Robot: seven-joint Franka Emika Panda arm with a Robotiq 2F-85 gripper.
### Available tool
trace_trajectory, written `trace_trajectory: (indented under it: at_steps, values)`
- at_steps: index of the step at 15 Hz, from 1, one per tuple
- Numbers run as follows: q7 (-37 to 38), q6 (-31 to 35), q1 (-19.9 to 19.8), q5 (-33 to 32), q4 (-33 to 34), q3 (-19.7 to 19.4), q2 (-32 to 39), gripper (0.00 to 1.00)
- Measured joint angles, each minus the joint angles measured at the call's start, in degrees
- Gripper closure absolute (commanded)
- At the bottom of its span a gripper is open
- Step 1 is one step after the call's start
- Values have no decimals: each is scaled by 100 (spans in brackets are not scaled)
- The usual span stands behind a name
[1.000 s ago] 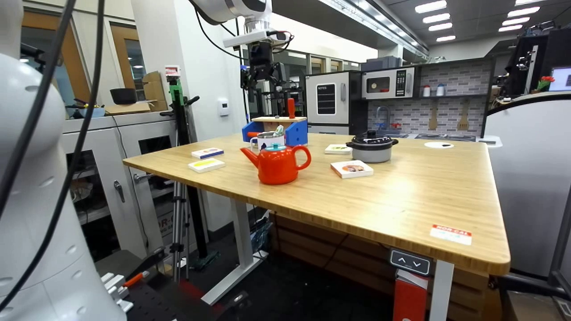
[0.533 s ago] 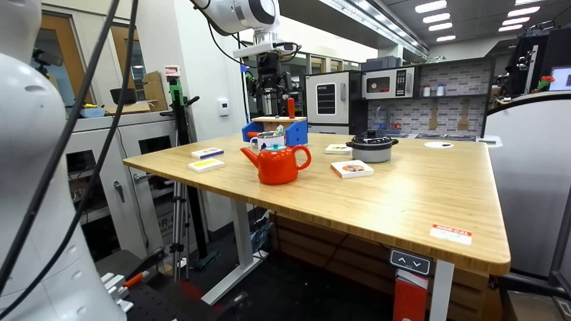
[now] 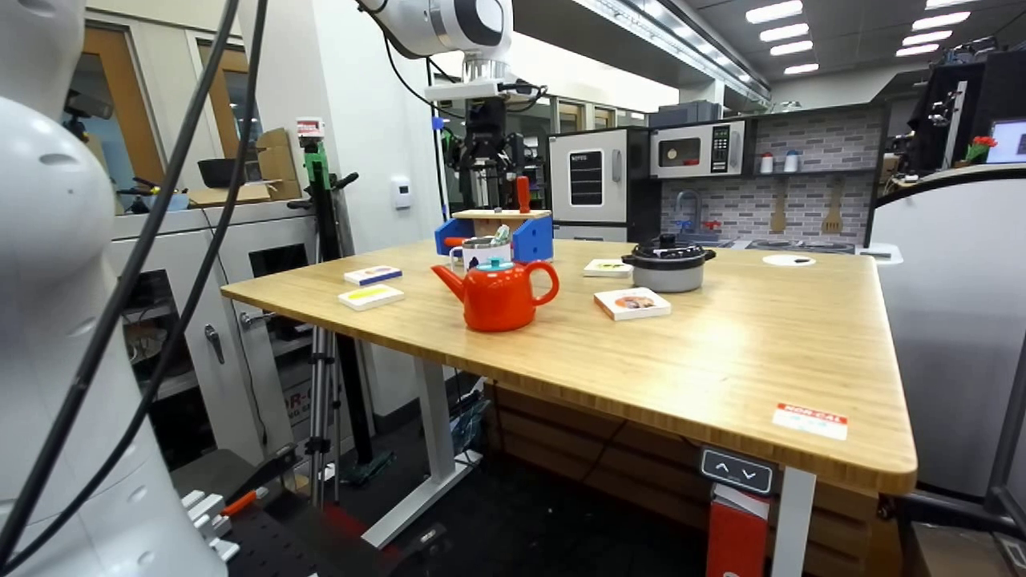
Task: Take the marker from the cup and put it on the table
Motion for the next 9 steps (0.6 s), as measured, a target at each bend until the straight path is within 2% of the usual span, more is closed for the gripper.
trace_trajectory:
  at_steps: [3, 9]
  values:
    - [44, -2, -45, 1, -1, -38, 55, 0]
    - [585, -18, -38, -215, -10, -134, 291, 0]
